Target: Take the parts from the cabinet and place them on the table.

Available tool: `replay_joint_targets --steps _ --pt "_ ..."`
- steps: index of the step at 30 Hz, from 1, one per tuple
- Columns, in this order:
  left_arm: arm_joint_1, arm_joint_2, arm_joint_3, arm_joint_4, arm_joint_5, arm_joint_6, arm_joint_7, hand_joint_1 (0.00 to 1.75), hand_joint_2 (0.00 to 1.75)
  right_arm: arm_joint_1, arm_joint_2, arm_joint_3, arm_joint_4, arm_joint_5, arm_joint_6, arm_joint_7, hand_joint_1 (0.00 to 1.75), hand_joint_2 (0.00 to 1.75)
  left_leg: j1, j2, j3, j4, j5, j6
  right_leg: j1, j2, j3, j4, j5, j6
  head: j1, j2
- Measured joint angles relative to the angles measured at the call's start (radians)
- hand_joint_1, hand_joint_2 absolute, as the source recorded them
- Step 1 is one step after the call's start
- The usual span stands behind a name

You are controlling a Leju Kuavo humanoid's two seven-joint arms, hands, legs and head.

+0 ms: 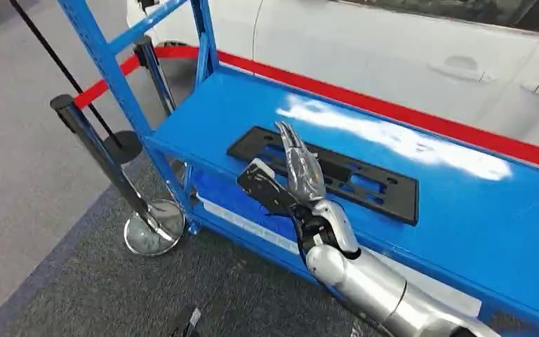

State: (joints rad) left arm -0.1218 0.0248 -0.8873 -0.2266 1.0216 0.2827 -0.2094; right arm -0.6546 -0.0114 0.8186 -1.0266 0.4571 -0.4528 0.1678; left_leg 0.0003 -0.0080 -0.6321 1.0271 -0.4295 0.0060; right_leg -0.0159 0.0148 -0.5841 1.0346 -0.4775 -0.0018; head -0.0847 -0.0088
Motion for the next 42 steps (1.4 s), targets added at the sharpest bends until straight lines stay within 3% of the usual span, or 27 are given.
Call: replay_joint_targets --steps 2,3,4,5,7,8,9,10,12,13,14,22,25,26,27,28,31,33,35,37,38,40,41,42 --pt "0.000 0.000 -0.001 0.000 -0.006 0.008 0.002 0.00 0.00 -0.001 0.000 0.000 0.013 -0.003 0.001 0.003 0.00 1.75 -0.002 -0.001 -0.001 -0.001 -0.002 0.008 -0.001 -0.001 0.005 -0.007 -0.002 0.009 0.000 0.000" --pt "0.000 0.000 -0.002 0.000 -0.007 0.011 0.002 0.00 0.00 -0.002 0.000 0.000 0.019 -0.003 0.001 0.008 0.00 1.75 0.010 0.001 0.011 -0.016 0.001 0.016 0.000 -0.004 0.002 0.001 -0.012 0.017 0.002 0.000" --pt "-0.002 0.000 -0.003 0.000 -0.009 0.015 0.002 0.00 0.00 -0.004 0.000 0.000 0.026 -0.001 0.002 0.017 0.00 1.75 0.007 0.001 0.019 -0.019 -0.001 0.019 0.000 -0.006 -0.006 0.026 -0.023 0.018 0.003 0.000" --pt "-0.004 0.000 -0.004 0.000 -0.010 0.018 0.002 0.00 0.00 -0.007 0.000 0.000 0.032 0.003 0.004 0.023 0.00 1.75 0.007 0.002 0.022 -0.019 -0.003 0.028 0.002 -0.006 -0.037 0.088 -0.054 0.017 0.005 0.000" --pt "-0.008 0.000 -0.004 0.000 -0.011 0.025 0.004 0.00 0.00 -0.005 -0.001 0.000 0.045 0.013 0.008 0.037 0.00 1.75 0.006 0.004 0.025 -0.017 -0.009 0.036 0.002 -0.007 -0.130 0.255 -0.112 0.016 0.005 0.000" --pt "-0.008 0.000 -0.004 0.000 -0.014 0.026 0.005 0.00 0.00 -0.003 -0.002 0.000 0.052 0.014 0.008 0.041 0.00 1.75 0.005 0.004 0.026 -0.015 -0.011 0.037 0.002 -0.007 -0.167 0.307 -0.118 0.016 0.005 0.000" --pt "-0.008 0.000 -0.004 0.000 -0.015 0.027 0.005 0.00 0.00 -0.003 -0.002 0.000 0.058 0.014 0.008 0.042 0.00 1.75 0.005 0.003 0.027 -0.014 -0.014 0.037 0.002 -0.007 -0.178 0.309 -0.101 0.016 0.005 0.000" --pt "-0.008 0.000 -0.005 0.000 -0.015 0.027 0.006 0.00 0.00 -0.003 -0.002 0.000 0.064 0.014 0.008 0.043 0.00 1.75 0.005 0.002 0.030 -0.010 -0.018 0.036 0.002 -0.007 -0.167 0.266 -0.061 0.015 0.005 0.000" --pt "-0.009 -0.001 -0.006 0.000 -0.016 0.028 0.006 0.00 0.00 -0.006 -0.003 0.000 0.072 0.015 0.008 0.043 0.00 1.75 0.006 0.001 0.036 0.001 -0.031 0.032 0.001 -0.008 -0.098 0.099 0.040 0.011 0.005 0.000" --pt "-0.009 -0.001 -0.007 0.000 -0.016 0.028 0.006 0.00 0.00 -0.008 -0.002 0.000 0.076 0.015 0.008 0.043 0.00 1.75 0.006 0.001 0.036 0.006 -0.038 0.027 0.001 -0.011 -0.073 0.038 0.044 0.008 0.005 0.000" --pt "-0.012 -0.001 -0.008 0.000 -0.016 0.029 0.005 0.00 0.00 -0.011 -0.002 0.000 0.082 0.016 0.008 0.044 0.00 1.75 -0.005 -0.001 0.030 0.017 -0.044 0.019 0.007 -0.011 -0.059 0.018 0.036 0.009 0.005 0.000" --pt "-0.012 -0.001 -0.008 0.000 -0.016 0.029 0.006 0.00 0.00 -0.011 -0.002 0.000 0.083 0.016 0.008 0.044 0.00 1.75 -0.004 -0.001 0.030 0.015 -0.044 0.018 0.005 -0.009 -0.061 0.025 0.038 0.007 0.002 0.000" --pt "-0.013 -0.001 -0.008 0.000 -0.018 0.030 0.006 0.00 0.00 -0.011 -0.002 0.000 0.094 0.032 0.008 0.057 0.00 1.75 0.000 0.001 0.034 0.006 -0.040 0.009 0.009 -0.006 -0.062 0.022 0.038 0.002 0.004 0.000" --pt "-0.018 -0.001 -0.012 0.000 -0.031 0.031 0.021 0.00 0.00 -0.015 0.001 0.000 0.121 0.066 -0.010 0.077 0.00 1.75 0.005 0.003 -0.062 0.218 -0.147 -0.015 -0.002 -0.009 -0.043 0.009 0.036 -0.015 -0.001 0.000" --pt "-0.017 -0.001 -0.015 0.000 -0.034 0.031 0.021 0.00 0.00 -0.014 0.001 0.000 0.141 0.079 -0.025 0.083 0.00 1.75 0.005 0.003 -0.124 0.314 -0.161 -0.017 -0.001 -0.009 -0.041 0.009 0.033 -0.019 -0.001 0.000" --pt "-0.017 -0.001 -0.016 0.000 -0.037 0.031 0.021 0.00 0.00 -0.014 0.001 0.000 0.147 0.093 -0.034 0.089 0.00 1.75 0.005 0.003 -0.117 0.285 -0.129 -0.016 -0.001 -0.008 -0.039 0.009 0.032 -0.019 -0.001 0.000" --pt "-0.018 -0.001 -0.016 0.000 -0.043 0.031 0.023 0.00 0.00 -0.021 0.001 0.000 0.160 0.140 -0.060 0.115 0.00 1.75 0.003 0.002 -0.008 0.039 0.008 0.000 0.000 -0.002 -0.025 0.009 0.024 -0.015 -0.001 0.000" --pt "-0.023 -0.001 -0.017 0.000 -0.049 0.031 0.027 0.00 0.00 -0.033 0.000 0.000 0.179 0.175 -0.070 0.151 0.00 1.75 -0.007 0.001 0.016 -0.003 -0.014 0.008 0.003 0.000 -0.029 0.009 0.022 -0.005 -0.001 0.000" --pt "-0.023 -0.001 -0.019 0.000 -0.051 0.032 0.032 0.00 0.00 -0.034 -0.001 0.000 0.196 0.196 -0.070 0.171 0.00 1.75 -0.009 0.001 0.014 -0.001 -0.015 0.014 0.001 -0.001 -0.026 0.001 0.024 0.005 -0.002 0.000" --pt "-0.023 -0.001 -0.021 0.000 -0.054 0.032 0.036 0.00 0.00 -0.037 -0.004 0.000 0.210 0.210 -0.071 0.183 0.00 1.75 0.002 0.004 0.032 -0.025 -0.005 0.026 0.001 -0.005 -0.028 0.013 0.014 0.017 0.000 0.000" --pt "-0.025 -0.001 -0.022 0.000 -0.056 0.032 0.036 0.00 0.00 -0.043 -0.004 0.000 0.219 0.214 -0.070 0.187 0.00 1.75 0.002 0.003 0.035 -0.027 -0.006 0.029 0.005 -0.006 -0.044 0.049 -0.009 0.018 0.001 0.000" --pt "-0.030 -0.002 -0.026 0.000 -0.058 0.032 0.037 0.00 0.00 -0.048 -0.005 0.000 0.236 0.224 -0.070 0.198 0.00 1.75 0.002 0.005 0.036 -0.025 -0.009 0.040 0.005 -0.005 -0.125 0.204 -0.075 0.020 0.005 0.000" --pt "-0.029 -0.003 -0.027 0.000 -0.058 0.032 0.037 0.00 0.00 -0.045 -0.006 0.000 0.246 0.228 -0.069 0.202 0.00 1.75 0.001 0.005 0.036 -0.025 -0.012 0.041 0.005 -0.005 -0.168 0.277 -0.096 0.022 0.005 0.000" --pt "-0.028 -0.003 -0.027 0.000 -0.058 0.032 0.037 0.00 0.00 -0.040 -0.009 0.000 0.254 0.230 -0.068 0.204 0.00 1.75 0.001 0.004 0.037 -0.023 -0.014 0.042 0.004 -0.006 -0.195 0.311 -0.093 0.024 0.006 0.000"
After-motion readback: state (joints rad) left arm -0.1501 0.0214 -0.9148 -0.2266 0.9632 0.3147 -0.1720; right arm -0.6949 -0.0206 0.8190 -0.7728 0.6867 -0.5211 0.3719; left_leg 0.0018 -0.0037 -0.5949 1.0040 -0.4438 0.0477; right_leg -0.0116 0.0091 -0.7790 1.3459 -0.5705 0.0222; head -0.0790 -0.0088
